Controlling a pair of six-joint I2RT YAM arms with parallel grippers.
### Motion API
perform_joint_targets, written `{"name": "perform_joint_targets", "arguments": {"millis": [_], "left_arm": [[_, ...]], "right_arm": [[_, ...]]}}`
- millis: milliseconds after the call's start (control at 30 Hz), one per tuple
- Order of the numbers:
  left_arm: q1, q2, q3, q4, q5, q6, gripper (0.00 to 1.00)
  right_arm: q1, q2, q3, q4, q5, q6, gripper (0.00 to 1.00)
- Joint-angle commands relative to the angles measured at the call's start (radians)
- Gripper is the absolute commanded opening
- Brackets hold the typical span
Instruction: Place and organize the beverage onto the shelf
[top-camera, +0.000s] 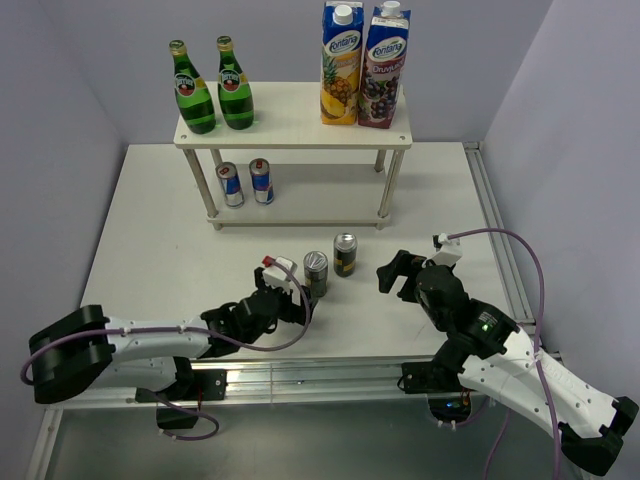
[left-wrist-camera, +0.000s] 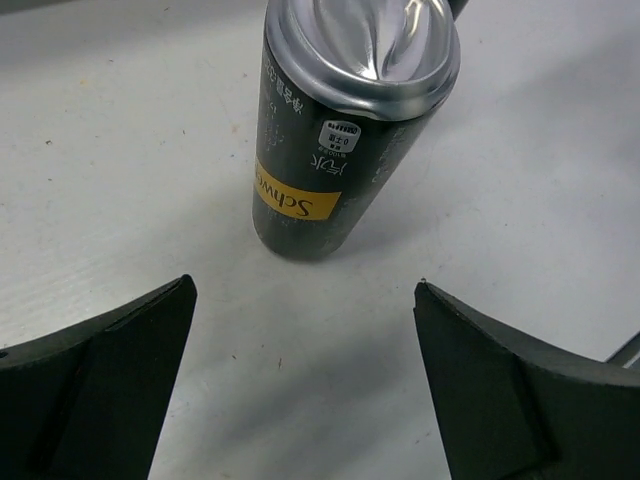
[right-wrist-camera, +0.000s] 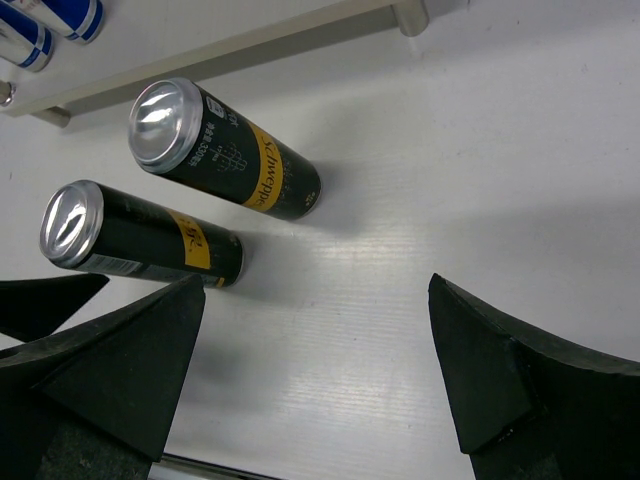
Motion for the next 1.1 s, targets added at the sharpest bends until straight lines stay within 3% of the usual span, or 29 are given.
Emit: {"name": "perform_joint_targets", "arguments": {"millis": [0, 333, 533, 633, 667, 767, 833, 967, 1067], "left_arm": [[-0.006, 0.05, 0.003, 0.187, 0.003, -0.016, 0.98], [-0.006, 0.334, 0.107, 0.356, -0.083, 0.043, 0.97], [0.007, 0.477, 0.204, 0.389, -0.12, 0.075, 0.92], [0.027, 0.521, 0.233, 0.396, -0.149, 0.087, 0.81], [0.043, 0.527, 0.244, 0.396, -0.157, 0.086, 0.71], [0.075, 0.553, 0.265, 0.386, -0.151, 0.095, 0.54], [0.089, 0.563, 0.27, 0.385, -0.145, 0.109, 0.48], [0.104, 0.532, 0.281, 0.353, -0.184, 0.121, 0.0], [0.11, 0.48, 0.289, 0.319, -0.188, 0.141, 0.0]], "right_arm": [[0.008, -0.004, -0.003, 0.04, 0.011, -0.008, 1.0], [0.008, 0.0, -0.005, 0.041, 0.011, -0.008, 1.0], [0.008, 0.008, 0.0, 0.04, 0.007, -0.01, 1.0], [0.008, 0.008, -0.002, 0.043, 0.005, -0.013, 1.0], [0.008, 0.009, -0.002, 0.043, 0.005, -0.013, 1.0], [0.008, 0.016, 0.001, 0.043, 0.005, -0.014, 1.0], [0.008, 0.02, 0.001, 0.043, 0.005, -0.014, 1.0], [0.008, 0.017, 0.0, 0.044, 0.005, -0.014, 1.0], [0.008, 0.014, 0.0, 0.044, 0.005, -0.014, 1.0]]}}
